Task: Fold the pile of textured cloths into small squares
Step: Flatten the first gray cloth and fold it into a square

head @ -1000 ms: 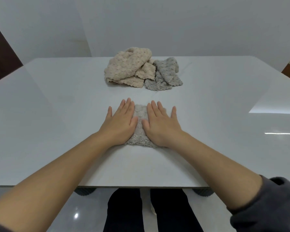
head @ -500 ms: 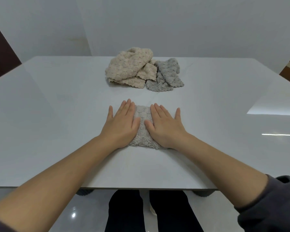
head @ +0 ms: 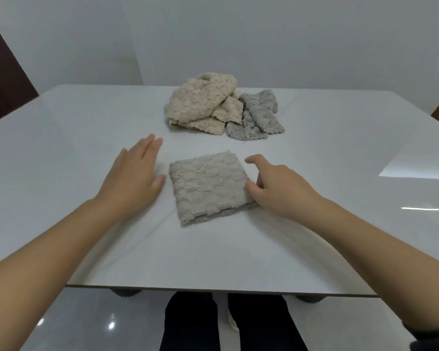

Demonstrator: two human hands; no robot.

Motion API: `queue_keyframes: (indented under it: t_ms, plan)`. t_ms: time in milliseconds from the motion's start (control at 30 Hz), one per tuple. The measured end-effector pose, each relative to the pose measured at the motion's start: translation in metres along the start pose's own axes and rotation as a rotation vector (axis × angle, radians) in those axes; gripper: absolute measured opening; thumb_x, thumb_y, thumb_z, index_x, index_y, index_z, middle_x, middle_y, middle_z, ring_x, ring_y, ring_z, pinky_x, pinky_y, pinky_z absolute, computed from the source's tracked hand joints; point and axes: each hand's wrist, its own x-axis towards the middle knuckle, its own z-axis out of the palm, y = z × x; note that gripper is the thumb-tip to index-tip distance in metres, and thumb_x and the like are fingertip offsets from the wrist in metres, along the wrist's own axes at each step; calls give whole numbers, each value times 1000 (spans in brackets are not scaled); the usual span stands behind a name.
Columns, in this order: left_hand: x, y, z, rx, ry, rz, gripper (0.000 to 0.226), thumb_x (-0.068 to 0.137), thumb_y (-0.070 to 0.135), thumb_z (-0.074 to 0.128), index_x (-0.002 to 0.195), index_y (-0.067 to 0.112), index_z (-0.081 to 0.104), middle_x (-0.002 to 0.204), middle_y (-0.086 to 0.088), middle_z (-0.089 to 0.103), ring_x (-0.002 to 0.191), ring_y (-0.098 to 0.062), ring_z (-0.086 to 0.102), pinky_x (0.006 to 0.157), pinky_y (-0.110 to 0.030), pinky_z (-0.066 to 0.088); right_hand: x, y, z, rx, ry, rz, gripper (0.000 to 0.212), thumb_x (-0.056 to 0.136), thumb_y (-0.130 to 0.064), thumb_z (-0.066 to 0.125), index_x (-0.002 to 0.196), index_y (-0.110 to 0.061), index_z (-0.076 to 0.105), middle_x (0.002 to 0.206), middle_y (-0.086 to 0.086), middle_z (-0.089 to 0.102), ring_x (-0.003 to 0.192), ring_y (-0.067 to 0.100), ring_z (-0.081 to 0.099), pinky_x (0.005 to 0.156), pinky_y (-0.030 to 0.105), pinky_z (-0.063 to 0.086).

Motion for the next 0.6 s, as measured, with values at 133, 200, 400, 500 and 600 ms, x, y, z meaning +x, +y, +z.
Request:
queue_keyframes:
  t_ms: [133, 200, 400, 500, 600]
  plan:
    - [-1, 33, -4, -202, -35, -116, 57, 102, 22, 27, 154, 7, 10, 163, -8, 3, 150, -17, 0, 121, -36, 1, -3, -12, -7, 10, 144, -6, 44, 99, -31, 34, 142, -21, 39, 120, 0, 60, 112, 23, 53, 92, 38, 42]
    - [-1, 59, -3, -182, -73, -64, 59, 103, 28, 22, 154, 6, 3, 162, -8, -4, 149, -18, -6, 122, -38, -1, 11, -23, -5, -26, 167, -100, 51, 102, -28, 28, 151, -13, 27, 150, 6, 38, 139, 23, 33, 112, 42, 25]
    - [-7, 87, 21, -30, -261, -112, 61, 102, 31, 17, 153, 6, -3, 162, -9, -8, 149, -20, -9, 121, -42, -2, 35, -30, 35, -211, -167, -182, 59, 104, -34, 17, 156, -14, -2, 164, -1, -9, 150, 15, -10, 118, 53, -9]
    - [-5, 87, 14, -27, -258, -103, 61, 101, 31, 16, 153, 6, -5, 162, -9, -10, 149, -19, -11, 121, -41, -5, 37, -28, 31, -207, -122, -199, 59, 104, -34, 16, 156, -15, -3, 164, -2, -10, 150, 13, -11, 118, 53, -11]
    - [-5, 89, 14, 2, -247, -73, 62, 101, 33, 15, 153, 7, -6, 162, -8, -11, 149, -18, -12, 121, -40, -5, 35, -28, 31, -208, -116, -206, 59, 104, -35, 16, 156, -16, -4, 163, -3, -11, 149, 12, -11, 118, 52, -11]
